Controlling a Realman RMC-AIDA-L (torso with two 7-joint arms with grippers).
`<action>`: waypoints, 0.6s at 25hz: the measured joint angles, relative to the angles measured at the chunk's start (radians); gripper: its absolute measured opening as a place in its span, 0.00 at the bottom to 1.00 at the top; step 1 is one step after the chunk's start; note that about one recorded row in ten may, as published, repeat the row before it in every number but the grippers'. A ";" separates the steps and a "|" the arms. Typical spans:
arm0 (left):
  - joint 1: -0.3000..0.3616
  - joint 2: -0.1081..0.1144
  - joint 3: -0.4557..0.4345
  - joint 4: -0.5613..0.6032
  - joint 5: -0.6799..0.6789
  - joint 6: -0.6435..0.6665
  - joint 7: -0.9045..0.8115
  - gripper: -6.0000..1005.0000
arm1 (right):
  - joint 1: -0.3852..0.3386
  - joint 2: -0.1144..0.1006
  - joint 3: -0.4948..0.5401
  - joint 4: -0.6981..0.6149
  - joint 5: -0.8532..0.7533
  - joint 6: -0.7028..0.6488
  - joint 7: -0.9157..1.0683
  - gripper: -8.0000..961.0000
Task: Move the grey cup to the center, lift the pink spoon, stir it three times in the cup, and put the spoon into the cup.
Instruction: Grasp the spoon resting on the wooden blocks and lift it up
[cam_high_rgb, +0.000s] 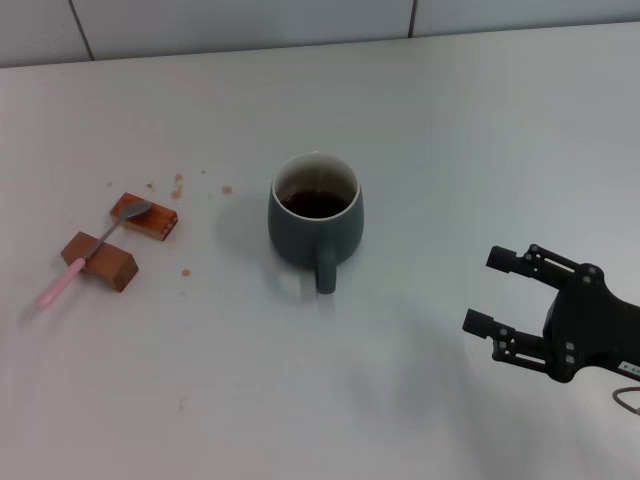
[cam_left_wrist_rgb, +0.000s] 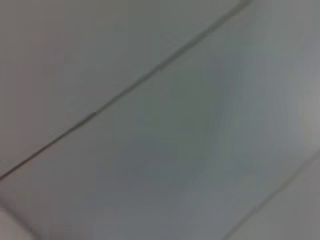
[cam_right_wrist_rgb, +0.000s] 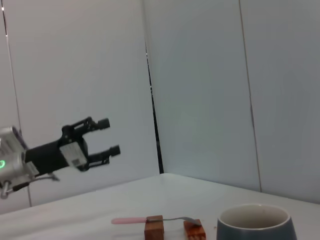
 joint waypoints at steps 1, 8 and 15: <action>0.010 0.001 -0.006 -0.024 0.000 -0.027 -0.028 0.79 | 0.000 0.000 0.000 -0.003 0.000 0.000 -0.001 0.68; 0.039 -0.004 0.005 -0.077 0.016 -0.094 -0.058 0.79 | 0.008 0.000 -0.001 -0.005 -0.002 0.022 0.012 0.81; 0.052 -0.007 0.023 -0.113 0.019 -0.128 -0.058 0.79 | 0.013 0.000 -0.002 -0.006 -0.004 0.027 0.013 0.82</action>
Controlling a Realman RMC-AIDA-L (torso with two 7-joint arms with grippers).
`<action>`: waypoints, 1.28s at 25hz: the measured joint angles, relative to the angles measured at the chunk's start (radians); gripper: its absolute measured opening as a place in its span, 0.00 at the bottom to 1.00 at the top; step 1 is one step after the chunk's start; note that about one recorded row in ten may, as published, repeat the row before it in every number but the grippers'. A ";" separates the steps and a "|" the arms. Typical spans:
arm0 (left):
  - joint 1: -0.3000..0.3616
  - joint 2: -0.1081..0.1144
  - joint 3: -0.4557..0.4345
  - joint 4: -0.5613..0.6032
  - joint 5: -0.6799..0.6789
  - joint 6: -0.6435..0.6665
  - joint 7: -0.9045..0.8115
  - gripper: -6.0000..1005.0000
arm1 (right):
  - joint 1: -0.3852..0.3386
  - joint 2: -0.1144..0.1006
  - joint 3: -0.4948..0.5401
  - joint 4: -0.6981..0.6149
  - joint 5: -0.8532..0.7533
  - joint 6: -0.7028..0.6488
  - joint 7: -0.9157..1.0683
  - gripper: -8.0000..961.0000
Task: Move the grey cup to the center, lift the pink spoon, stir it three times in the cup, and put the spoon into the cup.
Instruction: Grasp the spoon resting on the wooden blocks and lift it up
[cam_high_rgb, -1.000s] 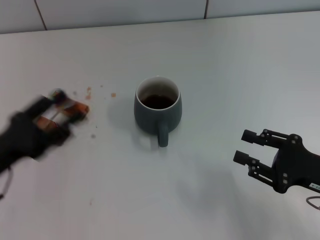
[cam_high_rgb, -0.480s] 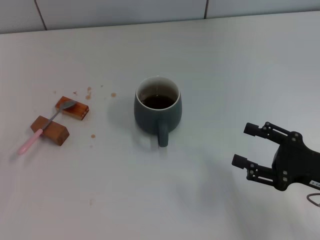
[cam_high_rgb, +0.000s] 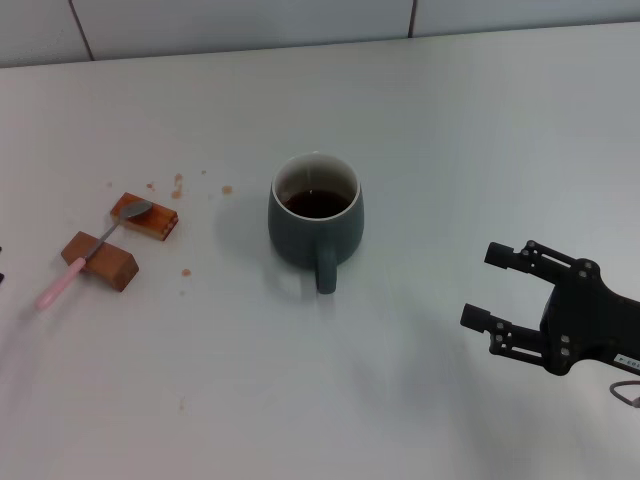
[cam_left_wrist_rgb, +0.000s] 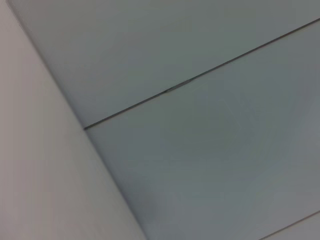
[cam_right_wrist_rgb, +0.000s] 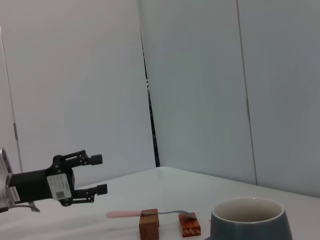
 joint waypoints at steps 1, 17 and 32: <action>-0.001 0.000 0.007 -0.009 0.000 -0.014 0.000 0.79 | 0.000 0.000 0.000 0.000 0.000 0.000 0.000 0.82; -0.009 -0.001 0.044 -0.014 0.002 -0.134 -0.001 0.79 | 0.000 -0.002 0.000 -0.003 -0.011 0.002 0.013 0.82; -0.039 -0.002 0.092 -0.016 0.002 -0.178 -0.026 0.79 | -0.001 -0.001 0.000 -0.006 -0.012 0.002 0.019 0.82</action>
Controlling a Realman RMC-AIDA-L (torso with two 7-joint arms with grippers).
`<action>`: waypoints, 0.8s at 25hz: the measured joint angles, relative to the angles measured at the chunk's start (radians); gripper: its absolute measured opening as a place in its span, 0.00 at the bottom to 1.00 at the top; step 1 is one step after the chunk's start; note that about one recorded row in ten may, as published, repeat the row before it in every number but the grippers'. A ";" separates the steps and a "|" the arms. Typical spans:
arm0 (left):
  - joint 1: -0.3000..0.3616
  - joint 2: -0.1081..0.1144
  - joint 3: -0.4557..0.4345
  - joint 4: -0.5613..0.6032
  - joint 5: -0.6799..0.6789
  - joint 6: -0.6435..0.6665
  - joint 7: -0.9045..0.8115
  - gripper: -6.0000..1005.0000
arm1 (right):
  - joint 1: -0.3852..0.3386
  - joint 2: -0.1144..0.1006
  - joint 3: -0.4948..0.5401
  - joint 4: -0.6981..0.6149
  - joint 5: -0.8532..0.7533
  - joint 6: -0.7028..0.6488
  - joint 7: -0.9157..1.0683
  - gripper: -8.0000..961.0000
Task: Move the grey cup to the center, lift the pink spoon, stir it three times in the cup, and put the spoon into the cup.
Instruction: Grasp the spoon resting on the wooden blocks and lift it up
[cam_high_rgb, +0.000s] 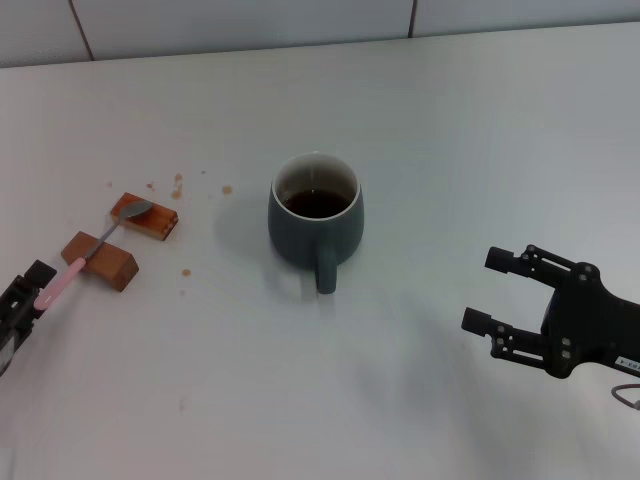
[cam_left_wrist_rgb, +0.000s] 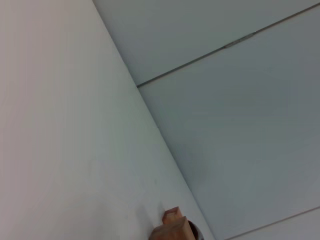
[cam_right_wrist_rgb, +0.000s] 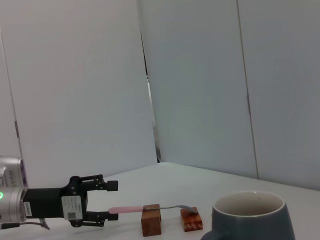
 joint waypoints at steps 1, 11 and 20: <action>-0.002 0.000 0.002 0.000 0.000 -0.004 0.000 0.79 | 0.000 0.000 0.000 -0.001 0.000 0.000 0.003 0.82; -0.013 -0.002 0.008 0.000 0.000 -0.023 0.000 0.79 | -0.001 0.001 0.000 -0.004 0.000 -0.002 0.007 0.82; -0.032 -0.003 0.009 0.000 0.001 -0.048 0.000 0.79 | -0.001 0.000 0.000 -0.004 0.000 -0.003 0.007 0.82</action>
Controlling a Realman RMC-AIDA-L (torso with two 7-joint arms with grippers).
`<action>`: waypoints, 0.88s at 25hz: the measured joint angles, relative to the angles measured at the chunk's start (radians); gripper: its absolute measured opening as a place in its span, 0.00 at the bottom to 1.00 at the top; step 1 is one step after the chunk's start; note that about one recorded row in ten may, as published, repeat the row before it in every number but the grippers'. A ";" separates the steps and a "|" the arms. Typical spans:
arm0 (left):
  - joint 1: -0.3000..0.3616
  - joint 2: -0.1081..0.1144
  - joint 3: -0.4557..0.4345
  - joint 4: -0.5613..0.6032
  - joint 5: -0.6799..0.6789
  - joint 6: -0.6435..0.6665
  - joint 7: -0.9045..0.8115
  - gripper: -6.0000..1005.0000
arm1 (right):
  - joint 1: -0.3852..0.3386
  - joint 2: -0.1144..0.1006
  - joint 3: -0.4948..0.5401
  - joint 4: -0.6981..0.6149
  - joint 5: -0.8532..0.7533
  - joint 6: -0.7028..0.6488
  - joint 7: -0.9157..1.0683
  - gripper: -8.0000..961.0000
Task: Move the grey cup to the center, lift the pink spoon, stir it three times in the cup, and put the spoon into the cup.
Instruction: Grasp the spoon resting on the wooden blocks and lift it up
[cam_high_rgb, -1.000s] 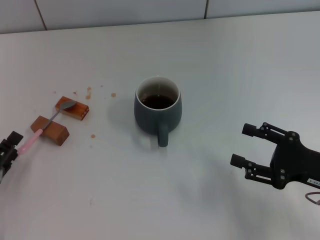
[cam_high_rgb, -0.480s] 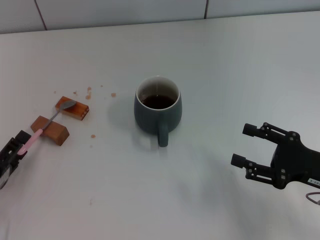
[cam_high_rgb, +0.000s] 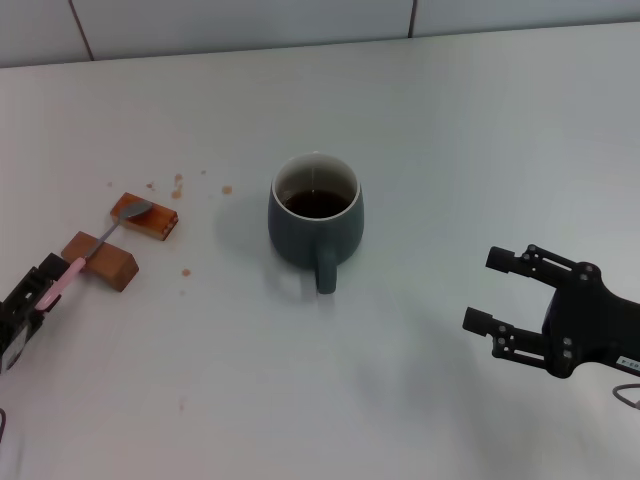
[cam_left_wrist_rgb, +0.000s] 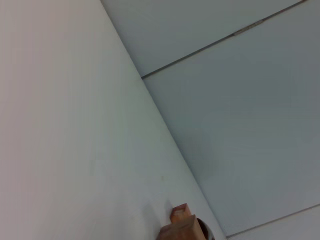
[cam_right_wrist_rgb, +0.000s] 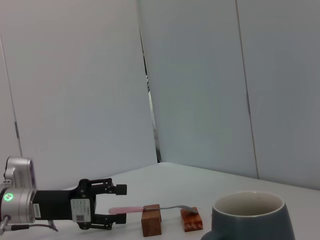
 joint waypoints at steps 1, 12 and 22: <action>-0.001 0.000 0.000 0.000 0.000 -0.002 0.000 0.79 | 0.000 0.000 0.000 -0.001 0.000 -0.001 0.000 0.82; -0.023 0.000 0.000 -0.014 0.011 -0.011 0.000 0.79 | 0.002 0.000 0.000 -0.007 0.000 -0.003 0.002 0.82; -0.038 -0.003 0.000 -0.015 0.012 -0.029 -0.001 0.79 | -0.001 0.001 0.000 -0.007 0.000 -0.002 0.002 0.82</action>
